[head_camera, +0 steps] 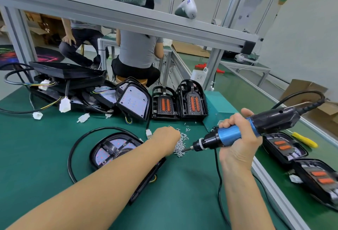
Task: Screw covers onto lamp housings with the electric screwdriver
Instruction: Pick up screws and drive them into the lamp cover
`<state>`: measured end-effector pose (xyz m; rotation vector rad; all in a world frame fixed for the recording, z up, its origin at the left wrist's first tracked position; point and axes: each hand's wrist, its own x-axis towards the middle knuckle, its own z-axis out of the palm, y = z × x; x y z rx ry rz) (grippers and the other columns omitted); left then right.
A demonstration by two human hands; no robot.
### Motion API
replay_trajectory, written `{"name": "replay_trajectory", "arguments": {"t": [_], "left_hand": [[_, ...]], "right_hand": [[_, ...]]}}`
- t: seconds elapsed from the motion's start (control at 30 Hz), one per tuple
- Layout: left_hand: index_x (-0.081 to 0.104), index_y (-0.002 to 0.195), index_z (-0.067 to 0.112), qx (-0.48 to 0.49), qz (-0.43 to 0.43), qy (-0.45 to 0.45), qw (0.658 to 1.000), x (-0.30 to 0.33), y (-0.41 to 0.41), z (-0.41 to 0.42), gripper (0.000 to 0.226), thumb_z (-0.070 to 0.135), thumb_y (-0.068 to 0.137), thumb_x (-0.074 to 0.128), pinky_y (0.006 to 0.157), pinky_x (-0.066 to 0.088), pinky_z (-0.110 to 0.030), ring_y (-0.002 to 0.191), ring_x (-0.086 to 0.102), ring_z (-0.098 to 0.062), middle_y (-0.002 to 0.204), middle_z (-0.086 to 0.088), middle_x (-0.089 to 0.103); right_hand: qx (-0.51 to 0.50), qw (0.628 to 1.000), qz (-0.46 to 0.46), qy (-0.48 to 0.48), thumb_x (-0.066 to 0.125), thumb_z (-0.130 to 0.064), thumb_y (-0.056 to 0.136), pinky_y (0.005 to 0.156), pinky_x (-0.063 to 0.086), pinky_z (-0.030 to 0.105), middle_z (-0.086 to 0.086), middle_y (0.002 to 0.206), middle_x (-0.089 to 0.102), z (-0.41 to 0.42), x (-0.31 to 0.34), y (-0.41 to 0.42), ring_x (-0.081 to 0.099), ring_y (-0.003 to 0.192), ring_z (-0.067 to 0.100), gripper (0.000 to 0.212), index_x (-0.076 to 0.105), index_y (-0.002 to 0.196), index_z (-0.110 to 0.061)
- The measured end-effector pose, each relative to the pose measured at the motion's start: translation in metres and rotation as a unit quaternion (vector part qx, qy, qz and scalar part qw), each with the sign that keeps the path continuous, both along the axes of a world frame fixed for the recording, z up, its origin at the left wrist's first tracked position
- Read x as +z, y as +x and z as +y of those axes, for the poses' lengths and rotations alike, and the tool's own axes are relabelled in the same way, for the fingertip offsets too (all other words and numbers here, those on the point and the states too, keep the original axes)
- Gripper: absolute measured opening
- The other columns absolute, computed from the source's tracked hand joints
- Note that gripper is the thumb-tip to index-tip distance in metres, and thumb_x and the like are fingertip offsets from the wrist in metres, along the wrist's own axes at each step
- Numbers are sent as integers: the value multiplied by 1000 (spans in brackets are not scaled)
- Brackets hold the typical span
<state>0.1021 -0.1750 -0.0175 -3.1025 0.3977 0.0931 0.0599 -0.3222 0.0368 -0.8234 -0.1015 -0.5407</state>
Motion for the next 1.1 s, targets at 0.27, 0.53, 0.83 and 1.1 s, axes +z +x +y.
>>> {"name": "replay_trajectory", "arguments": {"t": [0.27, 0.53, 0.83, 1.1], "left_hand": [[72, 82, 18, 85, -34, -266, 960, 11, -2, 25, 21, 6, 79, 55, 77, 51, -30, 84, 64, -19, 80, 7, 69], [68, 71, 4, 183, 74, -673, 712, 19, -22, 59, 17, -10, 78, 60, 51, 51, -19, 56, 67, -16, 60, -12, 67], [67, 80, -3, 196, 108, -814, 536, 22, -50, 79, 18, -19, 73, 63, 59, 56, -19, 69, 72, -18, 76, -12, 72], [66, 73, 6, 160, 80, -824, 538, 18, -88, 83, 19, 3, 57, 75, 57, 56, -21, 63, 69, -17, 77, -13, 72]], "right_hand": [[-10, 1000, -3, -9, 59, 1, 72, 54, 46, 22, -1, 55, 49, -4, 3, -5, 50, 48, 15, 22, 58, 85, -16], [5, 1000, -1, 3, 61, -1, 71, 55, 46, 24, 0, 56, 49, 2, 4, -7, 49, 50, 16, 21, 57, 86, -16], [32, 999, -11, 16, 60, -2, 71, 54, 45, 25, 0, 56, 47, 20, 13, -14, 49, 49, 15, 23, 55, 90, -14], [57, 997, -45, 40, 56, -5, 70, 58, 45, 25, -4, 55, 47, 35, 30, -27, 46, 50, 12, 24, 52, 92, -15]]}}
